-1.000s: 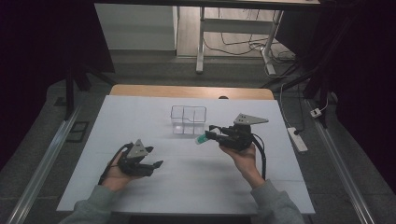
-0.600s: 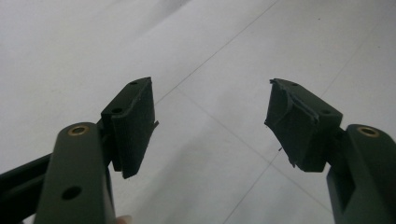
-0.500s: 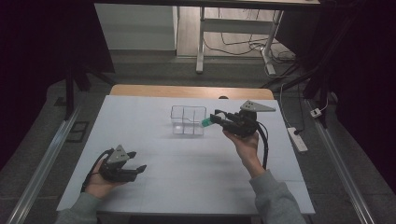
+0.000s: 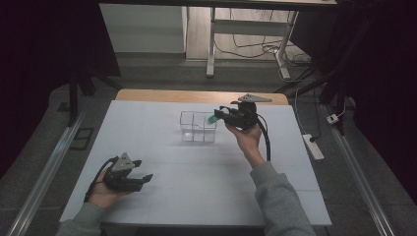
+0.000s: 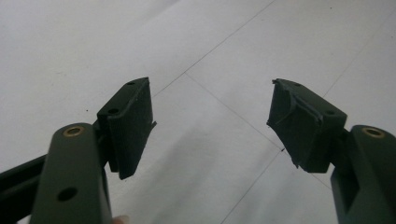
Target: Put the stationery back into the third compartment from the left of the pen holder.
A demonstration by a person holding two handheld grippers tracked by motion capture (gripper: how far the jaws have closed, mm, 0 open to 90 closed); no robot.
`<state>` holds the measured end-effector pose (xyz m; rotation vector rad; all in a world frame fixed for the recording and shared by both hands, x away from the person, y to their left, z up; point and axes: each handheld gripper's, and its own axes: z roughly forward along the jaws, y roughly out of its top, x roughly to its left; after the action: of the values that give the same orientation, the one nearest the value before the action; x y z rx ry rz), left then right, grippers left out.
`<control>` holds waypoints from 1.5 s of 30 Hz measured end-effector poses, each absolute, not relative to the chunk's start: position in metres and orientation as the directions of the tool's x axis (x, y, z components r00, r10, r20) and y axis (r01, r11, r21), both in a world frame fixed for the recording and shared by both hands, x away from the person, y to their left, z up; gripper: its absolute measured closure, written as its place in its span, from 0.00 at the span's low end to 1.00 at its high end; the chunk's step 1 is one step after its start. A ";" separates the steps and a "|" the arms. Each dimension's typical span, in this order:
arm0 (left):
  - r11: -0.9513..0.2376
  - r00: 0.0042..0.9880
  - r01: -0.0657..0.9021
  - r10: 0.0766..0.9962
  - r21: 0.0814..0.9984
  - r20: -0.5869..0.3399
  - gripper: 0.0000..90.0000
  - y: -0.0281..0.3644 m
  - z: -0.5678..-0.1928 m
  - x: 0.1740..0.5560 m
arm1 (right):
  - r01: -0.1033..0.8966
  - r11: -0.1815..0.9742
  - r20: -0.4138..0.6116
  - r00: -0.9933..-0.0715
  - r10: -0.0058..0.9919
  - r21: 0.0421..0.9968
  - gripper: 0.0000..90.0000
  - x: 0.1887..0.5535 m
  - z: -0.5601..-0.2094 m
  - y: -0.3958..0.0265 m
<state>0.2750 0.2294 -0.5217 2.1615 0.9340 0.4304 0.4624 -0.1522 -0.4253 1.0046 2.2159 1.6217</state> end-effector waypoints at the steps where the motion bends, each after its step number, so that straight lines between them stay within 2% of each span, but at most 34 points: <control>1: -0.471 0.680 0.489 0.733 0.734 0.017 0.33 0.229 -0.522 0.275 | 0.393 0.167 0.206 -0.743 0.637 0.904 0.71 0.463 -0.425 -0.150; 7: -0.475 0.681 0.491 0.732 0.731 0.019 0.32 0.228 -0.523 0.276 | 0.391 0.198 0.180 -0.740 0.648 0.899 0.70 0.468 -0.426 -0.142; 11: -0.472 0.678 0.494 0.735 0.730 0.016 0.32 0.229 -0.523 0.276 | 0.407 0.199 0.193 -0.739 0.646 0.891 0.57 0.470 -0.430 -0.139; 14: -0.472 0.676 0.497 0.737 0.728 0.016 0.32 0.230 -0.524 0.276 | 0.416 0.194 0.205 -0.738 0.643 0.888 0.54 0.468 -0.430 -0.143; 45: -0.457 0.665 0.520 0.747 0.722 -0.006 0.31 0.231 -0.525 0.278 | 0.436 0.324 0.147 -0.757 0.637 0.840 0.47 0.373 -0.469 -0.238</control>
<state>0.2785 0.2311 -0.5250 2.1629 0.9734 0.4078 0.3735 -0.2379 -0.4690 0.9791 2.3780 1.4053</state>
